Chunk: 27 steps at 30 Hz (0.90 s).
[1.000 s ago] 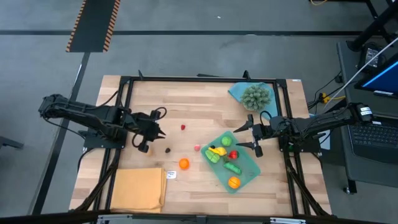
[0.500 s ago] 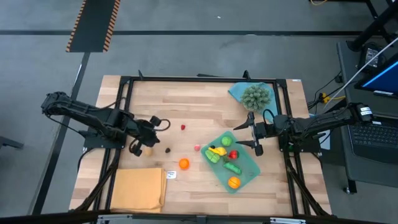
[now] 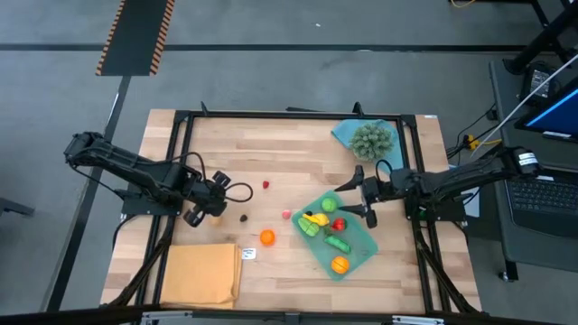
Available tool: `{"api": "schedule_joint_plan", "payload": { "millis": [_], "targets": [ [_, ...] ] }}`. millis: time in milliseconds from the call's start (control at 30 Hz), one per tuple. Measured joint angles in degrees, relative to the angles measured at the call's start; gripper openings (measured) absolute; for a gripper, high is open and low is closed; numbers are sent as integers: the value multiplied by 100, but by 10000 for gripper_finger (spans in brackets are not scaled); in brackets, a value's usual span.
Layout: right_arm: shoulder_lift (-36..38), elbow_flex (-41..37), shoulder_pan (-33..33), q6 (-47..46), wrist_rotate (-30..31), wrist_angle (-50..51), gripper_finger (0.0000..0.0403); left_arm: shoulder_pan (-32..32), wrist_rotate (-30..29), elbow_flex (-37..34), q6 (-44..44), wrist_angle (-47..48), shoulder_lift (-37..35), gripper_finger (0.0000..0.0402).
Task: Pick and placing Produce into tupperware
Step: Put the potato into the green bin
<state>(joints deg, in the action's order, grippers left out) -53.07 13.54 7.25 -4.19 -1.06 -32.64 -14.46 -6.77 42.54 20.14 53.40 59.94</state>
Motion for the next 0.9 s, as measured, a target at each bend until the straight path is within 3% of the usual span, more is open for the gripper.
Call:
{"api": "schedule_joint_plan", "payload": {
  "millis": [167,533,900],
  "targets": [
    [-492,0,0,-5,0,-542,278,0,0,0,-535,12,0,45],
    [-1501,2,0,-23,0,-1413,278,4,0,0,-493,-118,0,73],
    [-1671,2,0,-26,-1,-1536,278,9,0,0,-1022,-393,0,96]
  ]
}}
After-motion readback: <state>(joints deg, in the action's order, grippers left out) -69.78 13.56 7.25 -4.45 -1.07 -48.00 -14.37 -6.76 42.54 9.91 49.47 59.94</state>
